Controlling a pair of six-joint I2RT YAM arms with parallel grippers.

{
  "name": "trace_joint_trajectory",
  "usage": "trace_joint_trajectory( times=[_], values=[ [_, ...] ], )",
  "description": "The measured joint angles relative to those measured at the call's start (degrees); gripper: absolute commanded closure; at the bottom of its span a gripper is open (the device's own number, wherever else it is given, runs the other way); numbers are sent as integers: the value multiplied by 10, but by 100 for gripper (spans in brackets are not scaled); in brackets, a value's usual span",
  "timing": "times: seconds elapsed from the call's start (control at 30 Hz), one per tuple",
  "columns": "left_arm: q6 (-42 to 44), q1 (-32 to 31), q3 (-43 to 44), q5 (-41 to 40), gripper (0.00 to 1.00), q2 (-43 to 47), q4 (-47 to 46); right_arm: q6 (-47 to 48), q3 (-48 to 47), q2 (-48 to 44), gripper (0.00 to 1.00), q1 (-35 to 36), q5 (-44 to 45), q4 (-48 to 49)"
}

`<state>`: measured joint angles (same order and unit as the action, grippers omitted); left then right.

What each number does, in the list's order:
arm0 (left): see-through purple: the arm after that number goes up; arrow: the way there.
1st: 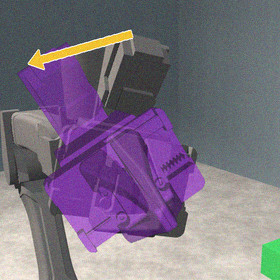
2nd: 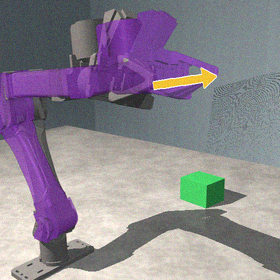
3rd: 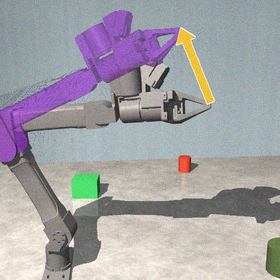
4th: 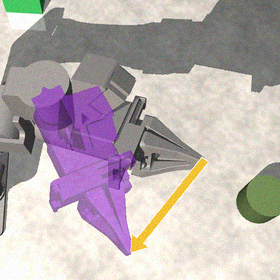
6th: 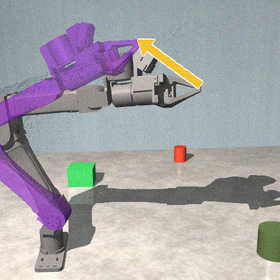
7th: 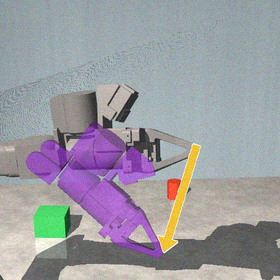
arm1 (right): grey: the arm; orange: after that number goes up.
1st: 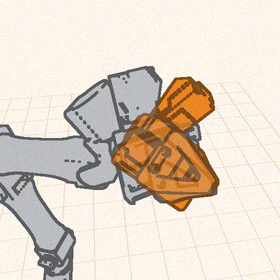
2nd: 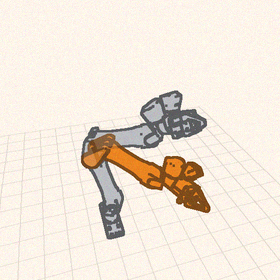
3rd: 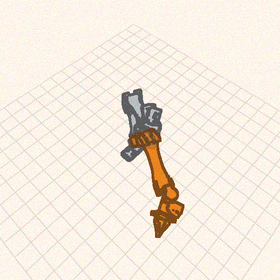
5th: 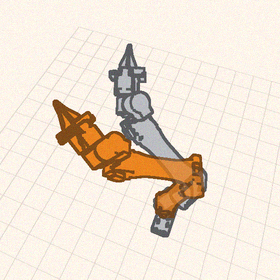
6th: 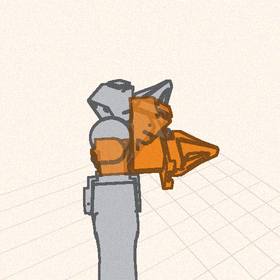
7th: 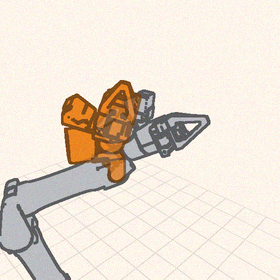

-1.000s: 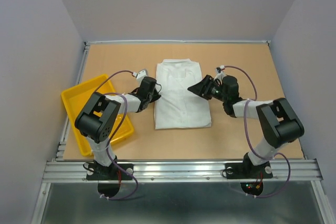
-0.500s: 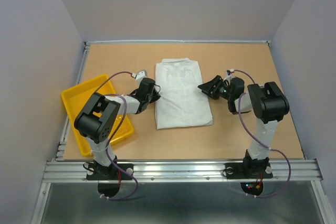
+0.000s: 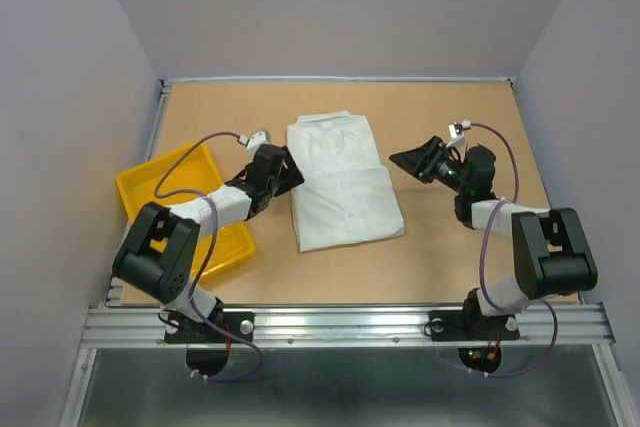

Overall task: Fold and stack the long sleeve shirts
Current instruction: Fold the shirt

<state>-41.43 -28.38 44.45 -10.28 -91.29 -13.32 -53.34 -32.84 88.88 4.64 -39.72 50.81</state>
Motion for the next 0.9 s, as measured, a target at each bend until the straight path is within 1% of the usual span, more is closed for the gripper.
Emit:
trace_joint_trajectory(
  times=[0.03,0.2,0.23,0.27,0.37,0.47,0.5,0.53,0.57,0.67,0.77,0.9],
  values=[
    [-2,0,0,0,18,21,12,3,9,-20,37,2,-5,-16],
    [-3,-4,-5,1,19,160,49,13,54,-83,37,11,-25,-87],
    [-6,-9,-7,2,21,187,52,14,65,-92,37,14,-26,-98],
    [-11,-17,-12,3,28,212,54,15,76,-102,37,18,-28,-109],
    [-30,-56,-26,14,42,257,51,15,105,-125,37,35,-31,-131],
    [-57,-99,-54,30,51,258,34,15,130,-132,37,59,-28,-136],
    [-66,-112,-67,36,56,252,30,15,134,-131,37,64,-27,-138],
    [-75,-120,-79,43,57,246,26,15,137,-130,37,67,-26,-136],
    [-91,-126,-104,49,60,234,15,15,144,-126,37,74,-24,-130],
    [-122,-127,-165,50,61,216,-6,16,162,-103,37,79,-14,-122],
    [-148,-124,-209,47,61,209,-7,22,177,-78,37,79,2,-116],
    [-169,-113,-228,40,61,208,-11,32,200,-66,37,79,19,-114]
  ],
)
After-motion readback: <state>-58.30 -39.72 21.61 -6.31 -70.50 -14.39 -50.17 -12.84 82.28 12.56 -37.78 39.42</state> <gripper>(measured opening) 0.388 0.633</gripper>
